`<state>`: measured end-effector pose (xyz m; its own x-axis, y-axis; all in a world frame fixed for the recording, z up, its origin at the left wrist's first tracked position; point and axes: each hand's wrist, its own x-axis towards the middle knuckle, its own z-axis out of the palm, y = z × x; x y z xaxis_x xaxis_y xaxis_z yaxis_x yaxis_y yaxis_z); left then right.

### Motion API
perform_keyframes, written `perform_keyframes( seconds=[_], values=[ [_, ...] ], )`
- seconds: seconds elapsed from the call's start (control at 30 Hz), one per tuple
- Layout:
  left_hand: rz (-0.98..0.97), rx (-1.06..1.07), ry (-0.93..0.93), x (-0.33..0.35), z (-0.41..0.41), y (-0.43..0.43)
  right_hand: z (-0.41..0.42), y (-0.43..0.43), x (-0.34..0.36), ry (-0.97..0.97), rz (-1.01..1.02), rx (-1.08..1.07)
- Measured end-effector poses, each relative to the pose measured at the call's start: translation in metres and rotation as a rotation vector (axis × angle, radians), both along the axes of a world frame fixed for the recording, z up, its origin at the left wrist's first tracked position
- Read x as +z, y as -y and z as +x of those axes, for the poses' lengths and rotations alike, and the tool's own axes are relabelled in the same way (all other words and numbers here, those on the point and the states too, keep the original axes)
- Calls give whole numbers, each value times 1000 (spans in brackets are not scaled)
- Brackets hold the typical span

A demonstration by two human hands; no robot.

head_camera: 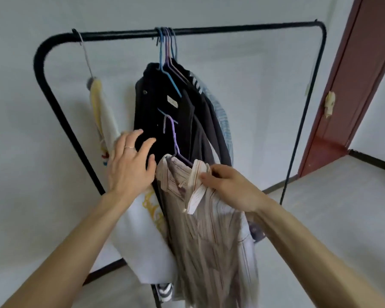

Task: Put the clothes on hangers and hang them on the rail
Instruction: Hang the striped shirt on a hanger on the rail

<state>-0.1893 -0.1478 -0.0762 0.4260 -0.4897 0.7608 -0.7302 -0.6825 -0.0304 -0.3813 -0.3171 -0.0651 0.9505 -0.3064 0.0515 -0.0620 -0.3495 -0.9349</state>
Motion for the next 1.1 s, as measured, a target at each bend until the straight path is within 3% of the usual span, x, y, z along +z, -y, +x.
perform_keyframes(
  seconds=[0.1, 0.2, 0.37, 0.53, 0.8, 0.97, 1.03, 1.1],
  values=[
    [17, 220, -59, 31, 12, -1, 35, -10, 32, 90, -44, 35],
    [-59, 288, -176, 58, 27, -5, 68, -18, 66, 133, 26, 69],
    [-312, 172, -615, 84, 49, -19, 122, -21, 125, 245, -24, 4],
    [-544, 32, -809, 102, 70, -27, 174, -34, 170, 374, -88, -57],
    [-699, -141, -851, 87, 96, -24, 244, -64, 98, 216, -272, 5],
    [-639, -139, -672, 96, 104, -16, 230, -66, 70, 252, -396, 178],
    [-535, -97, -623, 103, 109, -6, 216, -50, 66, 339, -516, 75],
    [-416, -71, -576, 107, 115, 4, 202, -30, 62, 497, -698, -221]
  ],
)
